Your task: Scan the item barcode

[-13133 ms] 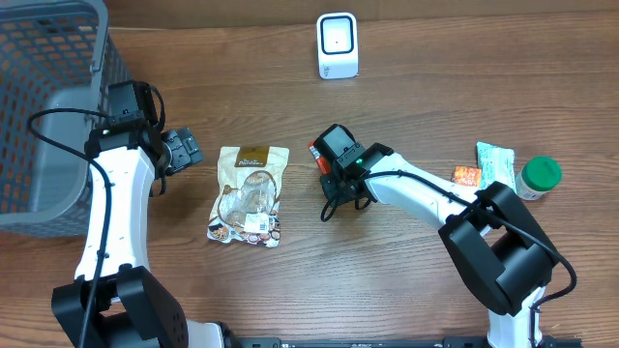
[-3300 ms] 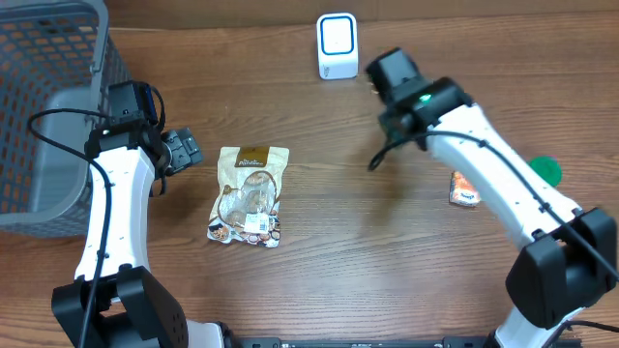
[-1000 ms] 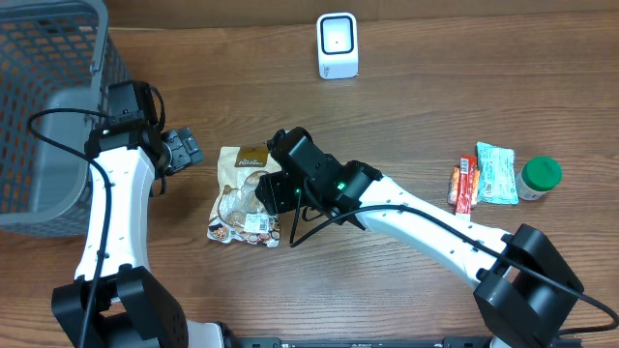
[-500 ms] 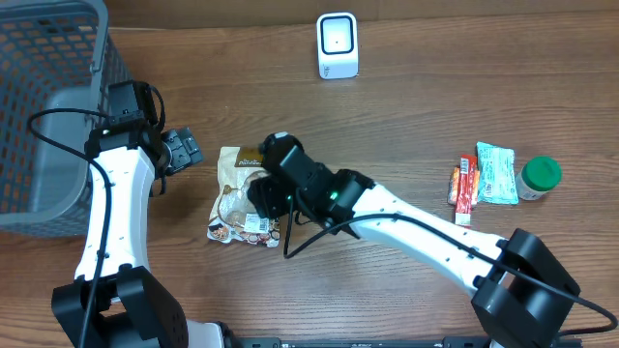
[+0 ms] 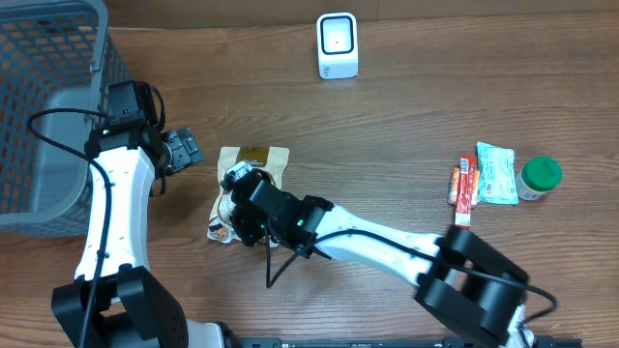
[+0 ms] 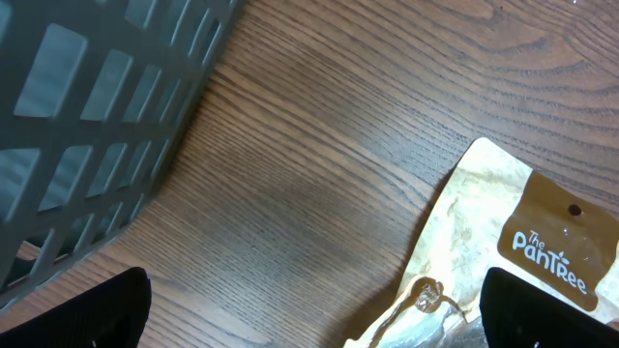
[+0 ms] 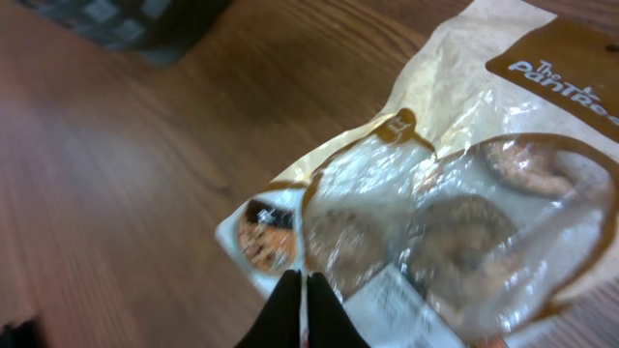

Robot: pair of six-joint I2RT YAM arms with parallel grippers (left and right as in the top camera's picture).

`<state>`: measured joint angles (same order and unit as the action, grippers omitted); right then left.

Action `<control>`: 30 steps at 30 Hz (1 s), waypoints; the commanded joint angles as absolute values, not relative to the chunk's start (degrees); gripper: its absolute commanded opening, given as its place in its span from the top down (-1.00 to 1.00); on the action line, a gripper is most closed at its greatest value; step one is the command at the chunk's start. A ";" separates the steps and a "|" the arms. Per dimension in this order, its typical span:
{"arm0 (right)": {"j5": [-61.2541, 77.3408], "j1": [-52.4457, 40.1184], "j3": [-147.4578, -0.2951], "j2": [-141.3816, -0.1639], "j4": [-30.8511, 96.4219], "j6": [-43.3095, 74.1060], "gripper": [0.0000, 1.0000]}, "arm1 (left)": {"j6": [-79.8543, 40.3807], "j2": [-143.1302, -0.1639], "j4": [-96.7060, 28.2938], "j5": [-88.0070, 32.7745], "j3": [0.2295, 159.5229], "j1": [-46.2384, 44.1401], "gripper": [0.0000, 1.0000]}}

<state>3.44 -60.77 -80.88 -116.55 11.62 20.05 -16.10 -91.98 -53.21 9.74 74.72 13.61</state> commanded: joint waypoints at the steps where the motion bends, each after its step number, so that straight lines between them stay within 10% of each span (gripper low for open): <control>1: 2.59 -60.36 -81.34 -120.01 7.60 18.98 0.89 | -15.44 -91.50 -53.30 10.50 75.05 13.47 -1.00; 5: 2.13 -59.55 -81.34 -122.39 3.88 19.03 0.68 | -15.44 -91.50 -53.30 10.50 75.05 13.50 -0.99; 30: -6.00 -50.17 -81.47 -121.67 24.34 28.75 0.93 | -15.44 -91.50 -53.30 10.50 75.05 13.47 -0.99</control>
